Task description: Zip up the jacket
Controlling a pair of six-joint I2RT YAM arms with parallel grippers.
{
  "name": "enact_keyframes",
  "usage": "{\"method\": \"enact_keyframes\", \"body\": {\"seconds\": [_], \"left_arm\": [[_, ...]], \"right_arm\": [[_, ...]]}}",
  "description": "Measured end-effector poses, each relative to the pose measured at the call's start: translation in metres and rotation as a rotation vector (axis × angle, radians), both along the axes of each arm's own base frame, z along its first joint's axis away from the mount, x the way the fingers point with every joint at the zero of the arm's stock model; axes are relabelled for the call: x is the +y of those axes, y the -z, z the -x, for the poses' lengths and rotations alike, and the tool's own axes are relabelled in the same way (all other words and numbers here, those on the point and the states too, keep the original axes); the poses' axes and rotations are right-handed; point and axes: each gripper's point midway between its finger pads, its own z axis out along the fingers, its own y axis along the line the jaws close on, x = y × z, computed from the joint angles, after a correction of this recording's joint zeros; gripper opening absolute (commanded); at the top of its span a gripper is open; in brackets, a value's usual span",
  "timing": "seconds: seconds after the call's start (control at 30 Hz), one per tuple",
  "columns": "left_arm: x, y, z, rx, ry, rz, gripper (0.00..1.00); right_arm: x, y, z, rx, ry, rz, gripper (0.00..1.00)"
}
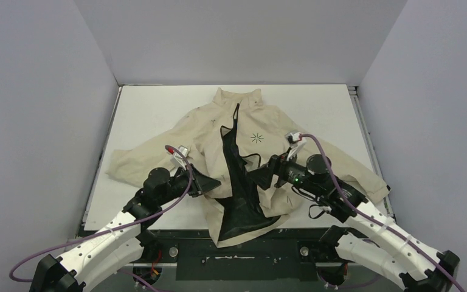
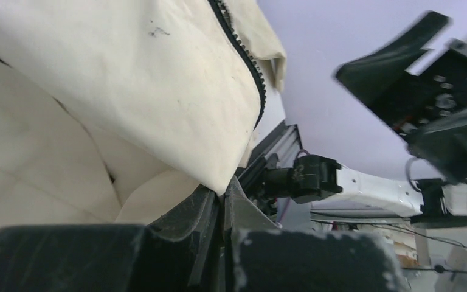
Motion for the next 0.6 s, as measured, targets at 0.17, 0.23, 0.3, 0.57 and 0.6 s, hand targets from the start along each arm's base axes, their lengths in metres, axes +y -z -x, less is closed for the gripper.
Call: {"method": "enact_keyframes", "body": {"seconds": [0.17, 0.23, 0.3, 0.57, 0.6], "left_arm": [[-0.009, -0.026, 0.004, -0.057, 0.052, 0.093, 0.00], [-0.011, -0.033, 0.006, -0.074, 0.065, 0.114, 0.00], [-0.011, -0.037, 0.007, -0.087, 0.073, 0.126, 0.00], [-0.013, -0.043, 0.010, -0.103, 0.094, 0.142, 0.00], [-0.013, -0.044, 0.010, -0.105, 0.096, 0.144, 0.00]], "right_arm": [[0.030, 0.036, 0.006, 0.066, -0.151, 0.008, 0.71], [0.037, 0.049, 0.011, 0.095, -0.199, 0.005, 0.68], [0.045, 0.052, 0.016, 0.107, -0.251, -0.018, 0.64], [0.070, 0.039, 0.027, 0.081, -0.391, -0.109, 0.63], [0.072, 0.039, 0.027, 0.080, -0.398, -0.112, 0.63]]}}
